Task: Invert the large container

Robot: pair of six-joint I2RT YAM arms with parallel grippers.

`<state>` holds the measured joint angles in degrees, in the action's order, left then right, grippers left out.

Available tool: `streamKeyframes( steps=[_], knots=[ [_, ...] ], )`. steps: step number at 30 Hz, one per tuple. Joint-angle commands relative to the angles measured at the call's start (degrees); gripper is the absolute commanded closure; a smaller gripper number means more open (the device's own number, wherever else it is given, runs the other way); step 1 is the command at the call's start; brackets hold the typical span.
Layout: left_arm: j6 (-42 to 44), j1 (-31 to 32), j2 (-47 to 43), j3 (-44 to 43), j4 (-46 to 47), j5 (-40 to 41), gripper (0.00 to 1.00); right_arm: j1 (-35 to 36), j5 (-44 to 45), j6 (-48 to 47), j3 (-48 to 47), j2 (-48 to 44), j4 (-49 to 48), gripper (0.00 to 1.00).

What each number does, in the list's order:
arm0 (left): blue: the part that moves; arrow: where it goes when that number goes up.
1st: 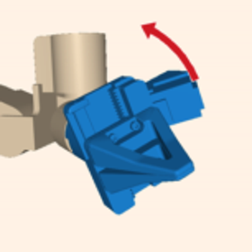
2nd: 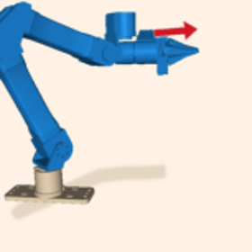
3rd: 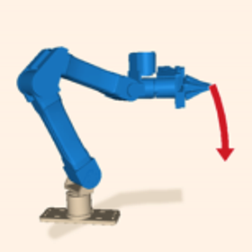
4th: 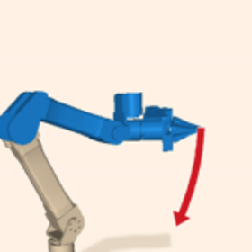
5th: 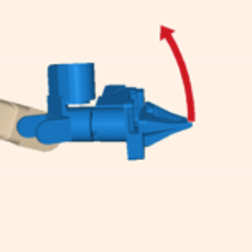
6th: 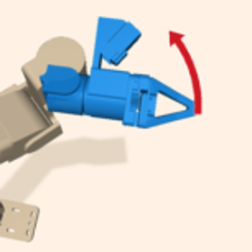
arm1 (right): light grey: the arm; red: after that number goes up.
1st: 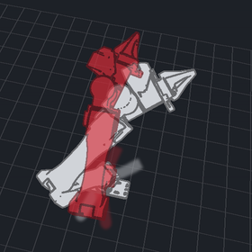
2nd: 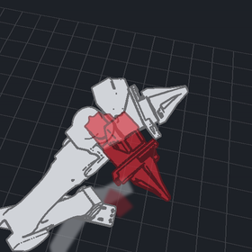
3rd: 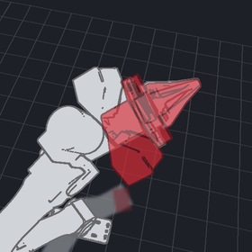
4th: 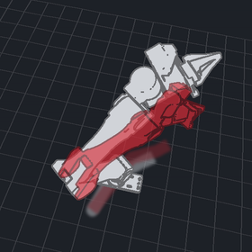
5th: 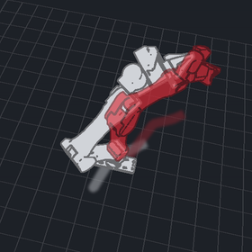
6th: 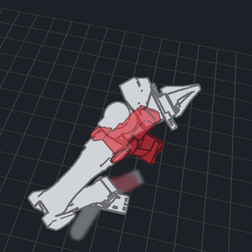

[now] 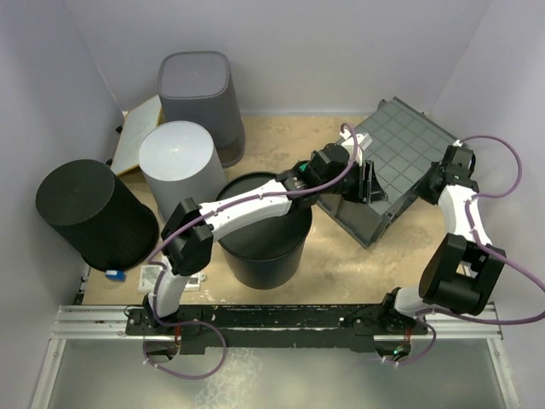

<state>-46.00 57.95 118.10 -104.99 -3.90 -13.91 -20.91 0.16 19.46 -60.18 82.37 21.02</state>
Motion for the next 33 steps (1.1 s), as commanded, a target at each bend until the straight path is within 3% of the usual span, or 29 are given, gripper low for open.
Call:
streamKeyframes(
  steps=[1,4,6,9,13,18,23,26,33],
  knots=[
    [2.25,0.12,-7.90,-0.47,0.53,2.00,0.58,0.16,3.40,0.74,-2.74,-4.61,1.49,0.55],
    [7.04,0.09,-12.09,-0.34,-5.22,7.74,0.54,0.21,1.88,0.03,-4.46,-8.83,0.91,0.32],
    [10.81,0.02,-15.11,0.17,-10.44,14.35,0.48,0.39,-1.69,-0.74,-6.13,-11.30,0.71,0.25],
    [14.20,-0.99,-19.82,3.04,-14.45,23.88,0.38,0.50,-9.89,0.33,-6.79,-14.77,-1.44,0.19],
    [14.69,-4.48,-26.06,7.95,-15.32,29.41,0.24,1.45,-22.46,2.56,-7.10,-17.83,-6.93,0.14],
    [17.16,-4.96,-30.61,9.22,-15.96,34.72,0.24,4.25,-39.25,5.66,-7.83,-18.61,-15.60,0.07],
    [17.85,-4.96,-33.73,10.48,-16.85,37.78,0.24,8.97,-59.04,15.50,-3.12,-18.40,-36.01,0.02],
    [19.08,-4.98,-36.37,13.28,-17.07,41.93,0.24,12.74,-61.85,18.56,-1.01,-18.42,-43.30,0.00],
    [20.98,-4.98,-41.06,17.73,-18.33,47.40,0.23,14.61,-56.31,19.11,0.54,-19.55,-44.66,0.00]
  ],
)
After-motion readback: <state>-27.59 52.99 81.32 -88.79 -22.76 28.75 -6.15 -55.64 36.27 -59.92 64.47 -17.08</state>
